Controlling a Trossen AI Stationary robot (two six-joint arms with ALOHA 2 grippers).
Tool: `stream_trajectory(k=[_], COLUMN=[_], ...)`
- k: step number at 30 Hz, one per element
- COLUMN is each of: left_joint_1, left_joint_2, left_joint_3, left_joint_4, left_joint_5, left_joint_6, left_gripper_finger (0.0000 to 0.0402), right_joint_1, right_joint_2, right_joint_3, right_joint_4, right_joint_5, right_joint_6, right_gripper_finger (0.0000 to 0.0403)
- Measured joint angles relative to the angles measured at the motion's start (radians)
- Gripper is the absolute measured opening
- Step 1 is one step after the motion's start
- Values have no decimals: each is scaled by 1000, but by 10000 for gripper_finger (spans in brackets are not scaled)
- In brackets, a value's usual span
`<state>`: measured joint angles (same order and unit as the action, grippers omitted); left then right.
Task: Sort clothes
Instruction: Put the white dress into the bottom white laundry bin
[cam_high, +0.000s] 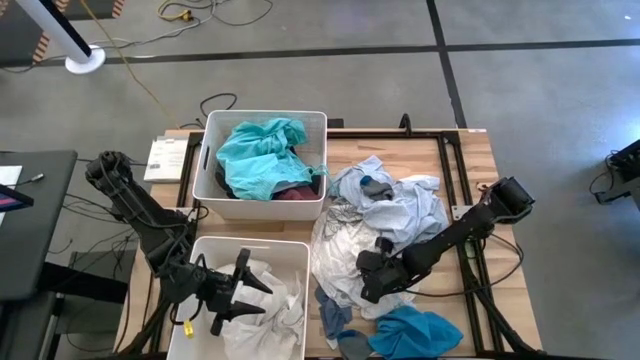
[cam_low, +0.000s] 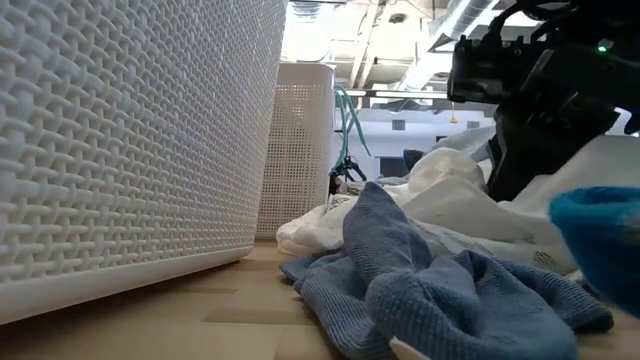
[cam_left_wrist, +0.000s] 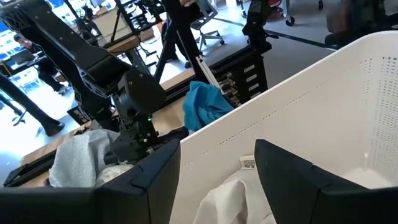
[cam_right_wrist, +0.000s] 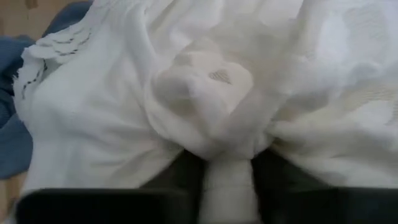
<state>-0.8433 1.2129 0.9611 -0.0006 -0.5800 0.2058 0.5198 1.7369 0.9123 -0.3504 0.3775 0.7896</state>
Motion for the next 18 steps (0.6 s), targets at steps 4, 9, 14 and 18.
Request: stream_trajectory(k=[4, 9, 14, 18], left_joint_1=[0, 0, 0, 1], left_joint_2=[0, 0, 0, 0], left_joint_3=[0, 0, 0, 0], left_joint_4=[0, 9, 19, 35], left_joint_5=[0, 0, -1, -1], left_joint_6=[0, 0, 8, 27], left_gripper_finger=[201, 201, 201, 201], right_joint_1=[0, 8, 25, 35], right_joint_2=[1, 0, -31, -82], right_joint_3=[-1, 24, 90, 152], right_joint_4=[0, -15, -67, -154], right_joint_5=[-2, 2, 50, 112], right_joint_6=[-17, -40, -116, -147], right_gripper_finger=[20, 19, 19, 19])
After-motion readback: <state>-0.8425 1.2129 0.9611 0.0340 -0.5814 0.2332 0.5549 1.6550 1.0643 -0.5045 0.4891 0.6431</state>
